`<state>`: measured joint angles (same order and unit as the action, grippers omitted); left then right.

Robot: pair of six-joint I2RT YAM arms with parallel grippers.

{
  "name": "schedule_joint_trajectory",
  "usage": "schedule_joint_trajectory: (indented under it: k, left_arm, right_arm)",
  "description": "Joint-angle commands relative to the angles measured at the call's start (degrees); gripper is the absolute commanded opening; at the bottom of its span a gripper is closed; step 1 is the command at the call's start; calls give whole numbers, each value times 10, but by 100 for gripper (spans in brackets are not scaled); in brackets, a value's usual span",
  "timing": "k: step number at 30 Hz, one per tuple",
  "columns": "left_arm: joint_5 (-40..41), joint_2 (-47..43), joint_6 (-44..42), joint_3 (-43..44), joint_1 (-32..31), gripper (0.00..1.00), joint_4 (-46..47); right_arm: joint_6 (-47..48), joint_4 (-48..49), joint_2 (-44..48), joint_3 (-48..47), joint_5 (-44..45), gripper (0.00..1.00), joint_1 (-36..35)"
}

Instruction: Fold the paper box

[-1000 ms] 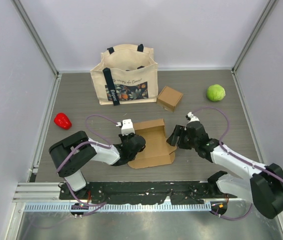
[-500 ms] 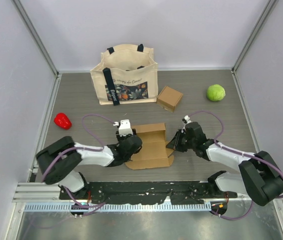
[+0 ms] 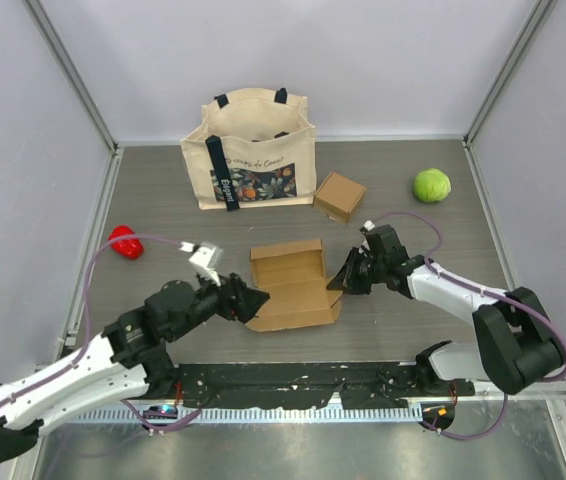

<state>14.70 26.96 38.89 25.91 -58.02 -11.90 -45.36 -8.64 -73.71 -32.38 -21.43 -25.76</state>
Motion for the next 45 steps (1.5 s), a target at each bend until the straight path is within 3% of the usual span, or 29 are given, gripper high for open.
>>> schedule_joint_trajectory:
  k: [1, 2, 3, 7, 9, 14, 17, 19, 24, 28, 29, 31, 32, 33, 34, 38, 40, 43, 45]
  left_arm:
    - [-195, 166, -148, 123, -25, 85, -79]
    - [-191, 236, -166, 147, -40, 88, -99]
    - [-133, 270, -182, 170, -59, 90, -113]
    - [0, 361, -315, 233, -186, 100, -94]
    - [31, 425, -383, 261, -206, 100, -116]
    - [-5, 512, -471, 324, -233, 100, -156]
    - [42, 570, -477, 349, -240, 98, -173]
    - [117, 628, -479, 374, -244, 93, -190]
    - [182, 695, -487, 410, -254, 71, -209]
    - [211, 695, -494, 415, -255, 40, -206]
    - [213, 693, -492, 415, -255, 32, -206]
    - [206, 688, -481, 421, -254, 26, -216]
    - [203, 683, -474, 423, -254, 10, -220]
    - [204, 681, -468, 426, -253, 3, -227]
    - [203, 676, -457, 426, -252, 0, -231]
    - [161, 626, -408, 433, -215, 0, -253]
    - [109, 602, -392, 440, -190, 0, -266]
    - [3, 563, -299, 469, -108, 0, -298]
    - [-60, 546, -193, 501, -30, 0, -319]
  right_arm:
    - [-23, -3, -32, -33, -93, 1, 9]
    - [-23, -4, -35, -36, -99, 1, 11]
    - [-21, -3, -38, -37, -111, 1, 14]
    - [-19, -2, -44, -43, -142, 1, 26]
    - [-20, -3, -41, -42, -150, 1, 29]
    - [-19, -5, -24, -35, -156, 1, 38]
    - [-21, -5, -16, -32, -158, 1, 39]
    - [-23, -4, -10, -33, -160, 1, 39]
    - [-17, -22, -4, -44, -152, 1, 40]
    - [18, -54, -1, -70, -129, 7, 41]
    - [30, -65, -1, -79, -122, 17, 43]
    - [85, -101, 0, -109, -112, 31, 57]
    - [109, -119, 1, -124, -102, 50, 67]
    - [147, -161, 5, -157, -77, 56, 92]
    - [165, -181, 17, -173, -70, 64, 110]
    - [197, -225, 81, -239, -17, 73, 195]
    - [225, -249, 94, -278, 86, 75, 197]
    - [242, -293, 81, -312, 167, 76, 197]
    - [247, -301, 76, -306, 173, 76, 194]
